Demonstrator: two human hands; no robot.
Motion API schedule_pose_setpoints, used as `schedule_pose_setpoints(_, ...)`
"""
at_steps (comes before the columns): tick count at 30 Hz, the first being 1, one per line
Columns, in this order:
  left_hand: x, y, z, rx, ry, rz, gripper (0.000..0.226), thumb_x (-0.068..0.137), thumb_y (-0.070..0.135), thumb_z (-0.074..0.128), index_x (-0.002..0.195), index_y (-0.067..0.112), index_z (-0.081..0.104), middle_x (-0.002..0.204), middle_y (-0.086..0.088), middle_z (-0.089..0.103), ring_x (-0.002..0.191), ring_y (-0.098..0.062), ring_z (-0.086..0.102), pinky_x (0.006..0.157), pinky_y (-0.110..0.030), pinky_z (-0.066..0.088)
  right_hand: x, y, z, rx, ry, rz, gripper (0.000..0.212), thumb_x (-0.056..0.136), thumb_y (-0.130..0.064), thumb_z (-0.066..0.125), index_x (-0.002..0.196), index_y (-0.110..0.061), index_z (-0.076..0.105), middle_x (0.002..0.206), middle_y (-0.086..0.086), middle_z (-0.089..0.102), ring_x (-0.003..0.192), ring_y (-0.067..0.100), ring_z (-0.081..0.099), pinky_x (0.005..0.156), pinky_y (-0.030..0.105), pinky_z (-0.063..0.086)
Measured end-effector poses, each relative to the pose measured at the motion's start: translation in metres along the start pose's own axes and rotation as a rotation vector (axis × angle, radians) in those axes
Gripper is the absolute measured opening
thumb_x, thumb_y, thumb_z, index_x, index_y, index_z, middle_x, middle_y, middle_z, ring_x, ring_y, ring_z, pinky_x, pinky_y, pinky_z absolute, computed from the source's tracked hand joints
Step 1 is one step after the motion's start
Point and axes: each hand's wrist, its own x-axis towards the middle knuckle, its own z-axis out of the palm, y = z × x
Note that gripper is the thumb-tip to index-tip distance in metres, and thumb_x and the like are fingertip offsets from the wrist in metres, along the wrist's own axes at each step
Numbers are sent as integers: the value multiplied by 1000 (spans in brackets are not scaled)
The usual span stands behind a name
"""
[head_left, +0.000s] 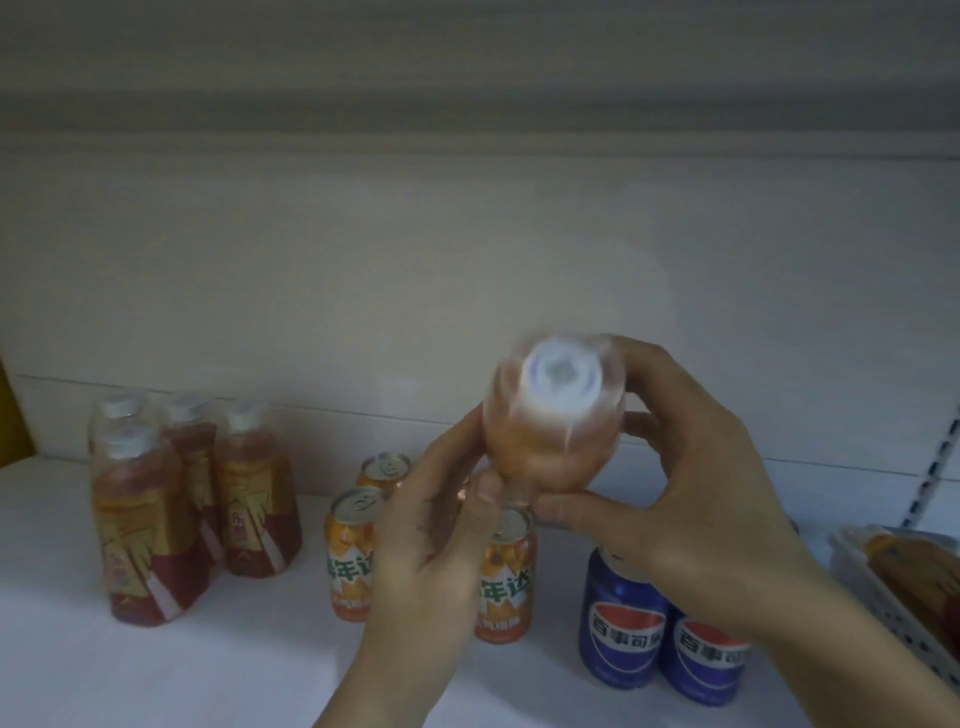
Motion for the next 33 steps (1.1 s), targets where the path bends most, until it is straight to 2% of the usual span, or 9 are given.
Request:
schedule_pose_setpoints(4, -4, 9, 5, -110, -156, -188, 47, 80, 67, 66, 119, 40, 70, 119, 0, 74, 113, -19, 70, 91, -31, 57, 3, -4, -8, 242, 8, 59, 76, 71, -40, 85, 140, -33, 52, 124, -6, 71, 116, 20, 69, 89, 45, 61)
schedule_pose_setpoints(9, -11, 20, 18, -433, -168, -533, 58, 62, 63, 83, 105, 25, 79, 107, -10, 77, 93, -22, 76, 74, -36, 63, 6, -6, -6, 266, 28, 280, 73, 76, -64, 80, 139, -46, 50, 123, -10, 68, 102, 10, 74, 79, 29, 64)
schedule_pose_setpoints(12, -17, 25, 25, -586, -127, -684, 49, 84, 56, 63, 109, 17, 78, 113, -16, 74, 93, -28, 75, 59, -35, 62, 6, -3, -2, 356, -5, 414, 55, 87, -62, 55, 139, -44, 57, 126, -11, 70, 105, 10, 74, 89, 35, 63)
schedule_pose_setpoints(14, -16, 28, 26, -690, -71, -740, 50, 80, 56, 57, 102, 17, 80, 109, -18, 75, 86, -30, 76, 49, -32, 59, 6, -1, -2, 405, -25, 473, 46, 97, -56, 48, 139, -41, 60, 124, -16, 71, 112, 8, 70, 98, 39, 59)
schedule_pose_setpoints(19, -11, 26, 24, -822, 12, -762, 52, 71, 59, 60, 82, 14, 83, 98, -18, 75, 73, -28, 70, 36, -22, 51, 6, -3, 5, 318, -71, 457, 35, 105, -42, 45, 135, -37, 63, 105, -33, 66, 95, -20, 63, 66, 4, 51)
schedule_pose_setpoints(26, -15, 25, 14, -836, 12, -746, 66, 90, 60, 45, 70, 10, 82, 83, -16, 76, 56, -25, 72, 32, -16, 46, 9, -11, 14, 330, -88, 453, 18, 100, -45, 46, 105, -49, 63, 80, -45, 64, 81, -26, 60, 57, 0, 45)
schedule_pose_setpoints(29, -10, 26, 7, -748, -9, -737, 62, 89, 63, 47, 77, 14, 83, 87, -13, 76, 64, -23, 71, 42, -21, 49, 6, -15, 18, 318, -57, 443, 25, 93, -49, 53, 114, -49, 67, 96, -39, 68, 88, -20, 64, 61, 4, 50)
schedule_pose_setpoints(31, -8, 27, 1, -641, -21, -687, 55, 87, 62, 50, 98, 18, 82, 105, -11, 76, 88, -24, 74, 75, -33, 55, 3, -16, 20, 363, -45, 472, 34, 93, -46, 57, 125, -45, 69, 118, -22, 72, 101, -2, 71, 73, 17, 58)
schedule_pose_setpoints(33, -6, 29, -6, -563, -29, -633, 53, 93, 57, 47, 118, 19, 74, 121, -11, 73, 111, -26, 70, 102, -46, 48, 3, -20, 23, 420, -86, 491, 42, 85, -47, 59, 126, -41, 69, 120, -6, 75, 101, 15, 76, 75, 29, 61)
